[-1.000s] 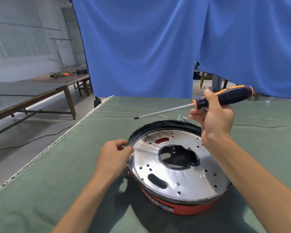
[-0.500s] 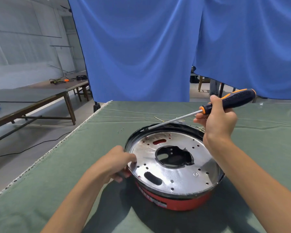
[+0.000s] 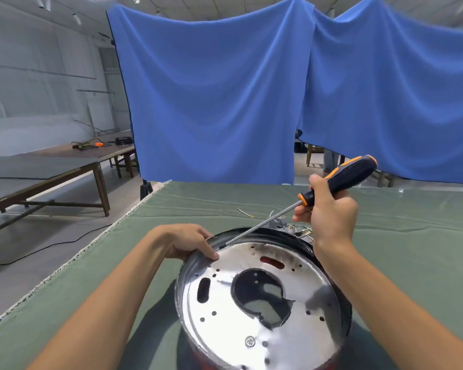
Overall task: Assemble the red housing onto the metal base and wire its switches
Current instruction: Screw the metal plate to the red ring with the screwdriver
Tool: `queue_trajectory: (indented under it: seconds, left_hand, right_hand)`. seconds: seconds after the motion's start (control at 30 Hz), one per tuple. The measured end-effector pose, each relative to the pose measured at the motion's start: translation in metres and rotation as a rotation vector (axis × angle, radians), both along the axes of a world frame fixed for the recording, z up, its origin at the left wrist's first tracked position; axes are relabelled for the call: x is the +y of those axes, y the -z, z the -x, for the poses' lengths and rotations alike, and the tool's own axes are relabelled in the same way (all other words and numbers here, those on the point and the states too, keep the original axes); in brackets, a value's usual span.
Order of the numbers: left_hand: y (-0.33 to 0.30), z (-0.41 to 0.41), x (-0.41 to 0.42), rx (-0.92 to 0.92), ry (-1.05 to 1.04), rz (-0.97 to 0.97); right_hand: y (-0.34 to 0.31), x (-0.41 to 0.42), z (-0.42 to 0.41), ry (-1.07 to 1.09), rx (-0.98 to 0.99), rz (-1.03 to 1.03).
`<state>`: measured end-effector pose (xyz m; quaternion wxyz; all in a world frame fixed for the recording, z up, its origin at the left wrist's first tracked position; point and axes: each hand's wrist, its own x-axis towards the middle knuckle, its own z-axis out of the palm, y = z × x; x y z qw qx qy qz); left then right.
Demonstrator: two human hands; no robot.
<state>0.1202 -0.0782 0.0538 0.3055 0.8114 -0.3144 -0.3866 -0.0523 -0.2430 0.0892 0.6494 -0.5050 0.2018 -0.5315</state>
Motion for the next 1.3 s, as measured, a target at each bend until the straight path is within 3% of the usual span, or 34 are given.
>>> queue_trajectory:
  seconds: [0.17,0.27,0.33,0.53,0.83,1.3]
  left_hand:
    - [-0.008,0.009,-0.025,0.035,0.182,-0.095]
    - [-0.007,0.019,-0.03,-0.027,0.199,-0.048]
    - [-0.007,0.021,-0.024,-0.061,0.145,0.039]
    - [0.0,0.026,0.027,-0.075,-0.272,0.35]
    - [0.042,0.059,0.04,0.081,-0.446,0.637]
    - [0.035,0.072,0.041,-0.056,-0.398,0.632]
  right_hand:
    - [-0.003,-0.004,0.004,0.038,0.043,0.072]
    - [-0.004,-0.005,0.006,0.068,0.068,0.096]
    - [-0.004,-0.003,0.006,0.075,0.067,0.099]
    - [-0.011,0.014,-0.002,0.046,0.032,0.153]
    - [-0.016,0.032,-0.025,0.005,0.062,0.368]
    - [-0.012,0.02,-0.037,0.012,0.051,0.354]
